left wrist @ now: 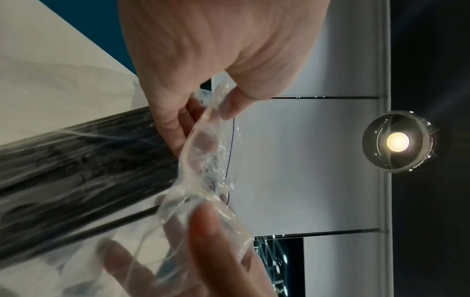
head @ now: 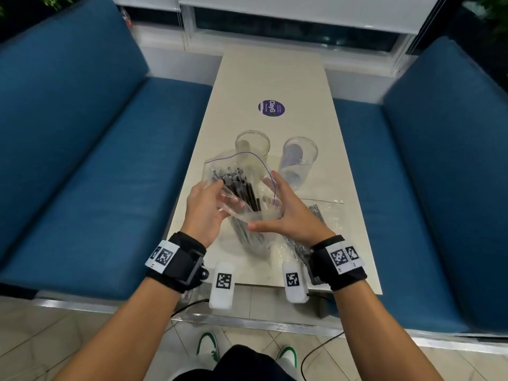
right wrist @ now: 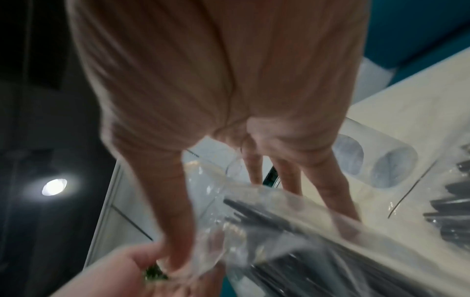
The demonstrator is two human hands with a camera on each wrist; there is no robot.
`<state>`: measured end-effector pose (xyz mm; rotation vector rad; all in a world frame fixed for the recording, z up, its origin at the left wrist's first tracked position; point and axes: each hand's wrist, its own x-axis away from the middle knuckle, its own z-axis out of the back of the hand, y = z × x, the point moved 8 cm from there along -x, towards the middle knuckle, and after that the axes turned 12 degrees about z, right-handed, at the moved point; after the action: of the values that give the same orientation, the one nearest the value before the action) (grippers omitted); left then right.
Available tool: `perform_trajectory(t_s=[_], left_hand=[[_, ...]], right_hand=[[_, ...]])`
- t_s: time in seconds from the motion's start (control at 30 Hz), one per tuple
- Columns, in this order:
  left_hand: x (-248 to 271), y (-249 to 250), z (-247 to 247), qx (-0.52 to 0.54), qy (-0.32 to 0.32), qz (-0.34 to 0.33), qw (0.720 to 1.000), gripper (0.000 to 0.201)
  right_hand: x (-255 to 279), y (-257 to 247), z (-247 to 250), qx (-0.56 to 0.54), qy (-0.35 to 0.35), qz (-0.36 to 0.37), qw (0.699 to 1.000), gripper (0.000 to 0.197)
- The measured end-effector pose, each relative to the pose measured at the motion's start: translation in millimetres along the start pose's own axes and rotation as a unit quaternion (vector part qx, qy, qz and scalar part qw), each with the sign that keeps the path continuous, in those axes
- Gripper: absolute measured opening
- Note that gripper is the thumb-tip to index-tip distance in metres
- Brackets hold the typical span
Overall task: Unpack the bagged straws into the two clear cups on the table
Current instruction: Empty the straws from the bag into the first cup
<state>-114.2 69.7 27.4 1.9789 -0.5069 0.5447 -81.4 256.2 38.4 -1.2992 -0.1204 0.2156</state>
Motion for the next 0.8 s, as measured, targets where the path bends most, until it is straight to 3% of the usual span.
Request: perform_trajectory(t_s=[0.07,0.27,0.4,0.5,0.6,0.67,0.8], left_hand=[[3,0,-3,-0.03,0.002,0.007,1.0,0.015],[4,14,10,-0.18,0.114,-0.007,0.977,0.055],[-1,15,7,-0.163,0.082,0.002,0.983,0.037],[-2,12,5,-0.151,0.068,0.013,0.986,0.053],[1,8,-3,-0.162,0.029,0.019,0.986,0.054],[5,10,-11,-0.179,0.004,0.013,0.984,0.053],[15,15,-27,-0.249,-0.091,-0.01,0.964,0.07]], right_hand=[[-3,1,0,0.035,0.016,0.002,0.999,0.121],[-1,0,17,-0.068,0.114,0.024,0.991,0.07],[0,-2,17,-0.111,0.134,0.027,0.984,0.055],[2,0,11,-0.09,0.153,0.008,0.984,0.04],[3,1,-5,-0.013,0.114,-0.017,0.993,0.056],[5,-2,-12,-0.002,0.105,-0.016,0.994,0.049],[5,-8,-4,-0.038,0.179,0.01,0.983,0.032]])
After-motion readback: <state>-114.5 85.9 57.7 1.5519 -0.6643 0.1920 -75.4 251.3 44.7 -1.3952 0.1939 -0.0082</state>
